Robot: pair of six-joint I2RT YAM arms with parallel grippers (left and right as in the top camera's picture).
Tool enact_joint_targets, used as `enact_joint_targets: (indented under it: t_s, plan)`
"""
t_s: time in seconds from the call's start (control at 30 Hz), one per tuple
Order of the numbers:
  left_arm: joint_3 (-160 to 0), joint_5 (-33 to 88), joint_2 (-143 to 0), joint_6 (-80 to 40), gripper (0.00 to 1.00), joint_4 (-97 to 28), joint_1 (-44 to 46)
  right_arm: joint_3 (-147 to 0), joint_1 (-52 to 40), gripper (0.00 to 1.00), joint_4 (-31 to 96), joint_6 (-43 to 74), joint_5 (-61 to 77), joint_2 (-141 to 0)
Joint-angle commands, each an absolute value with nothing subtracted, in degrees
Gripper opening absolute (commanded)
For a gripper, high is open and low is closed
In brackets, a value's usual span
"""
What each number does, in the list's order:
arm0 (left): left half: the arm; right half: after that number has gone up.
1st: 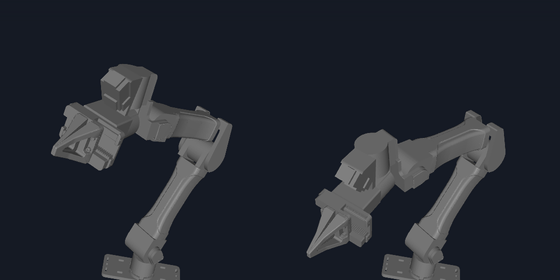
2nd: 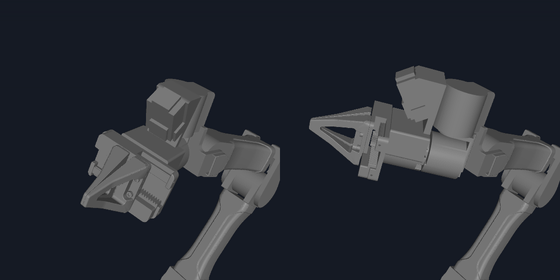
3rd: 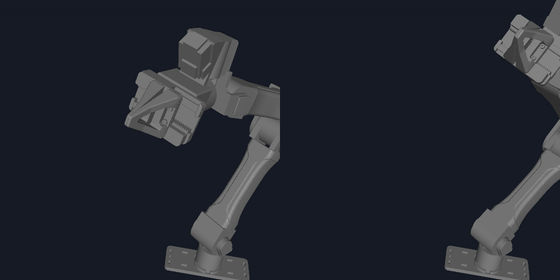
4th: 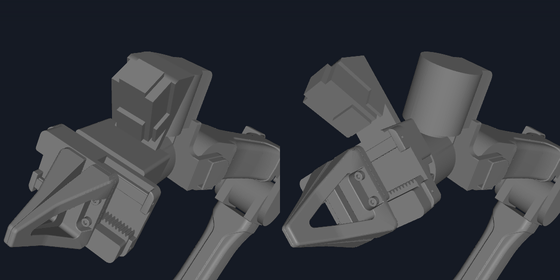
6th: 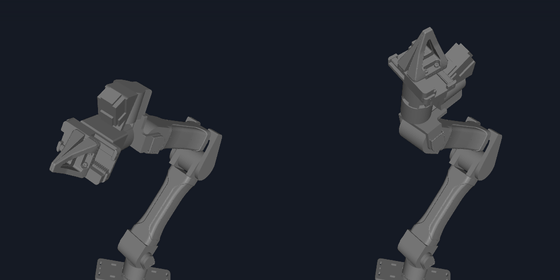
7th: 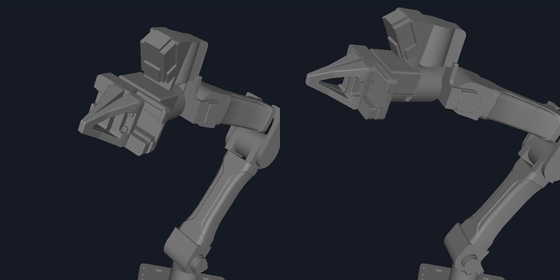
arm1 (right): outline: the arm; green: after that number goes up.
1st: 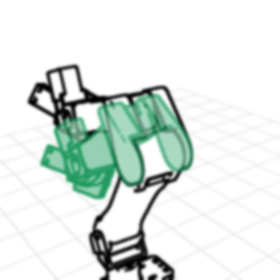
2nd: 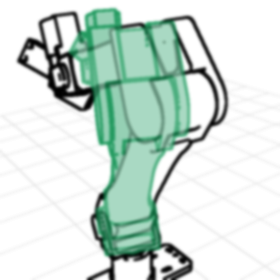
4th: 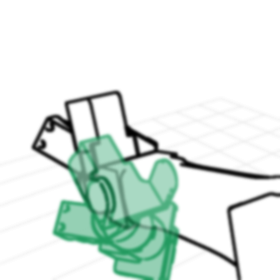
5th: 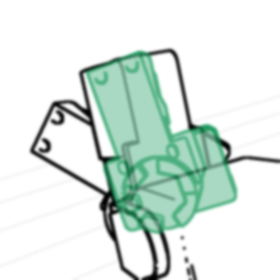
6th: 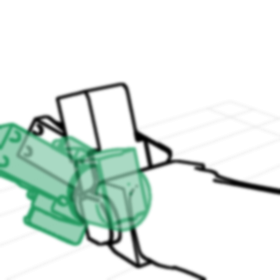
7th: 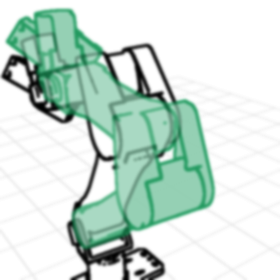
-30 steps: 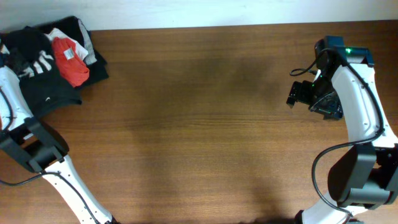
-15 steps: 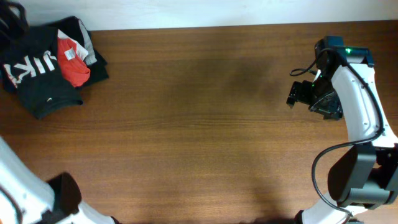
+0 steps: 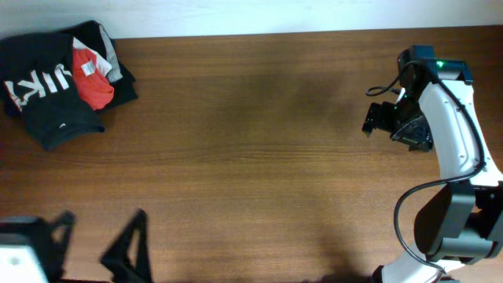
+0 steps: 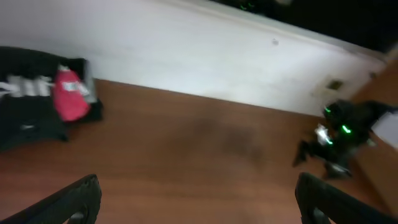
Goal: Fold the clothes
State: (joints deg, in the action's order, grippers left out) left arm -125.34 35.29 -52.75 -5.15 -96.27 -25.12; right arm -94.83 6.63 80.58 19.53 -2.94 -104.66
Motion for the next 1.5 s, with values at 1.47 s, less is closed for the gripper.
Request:
enact_joint_targets:
  t_s: [1.47]
  plan:
    - [-2.2, 6.4, -0.3, 1.0, 0.99, 4.3, 3.1, -95.4, 6.8, 0.99, 80.6, 20.0, -3.1, -103.9]
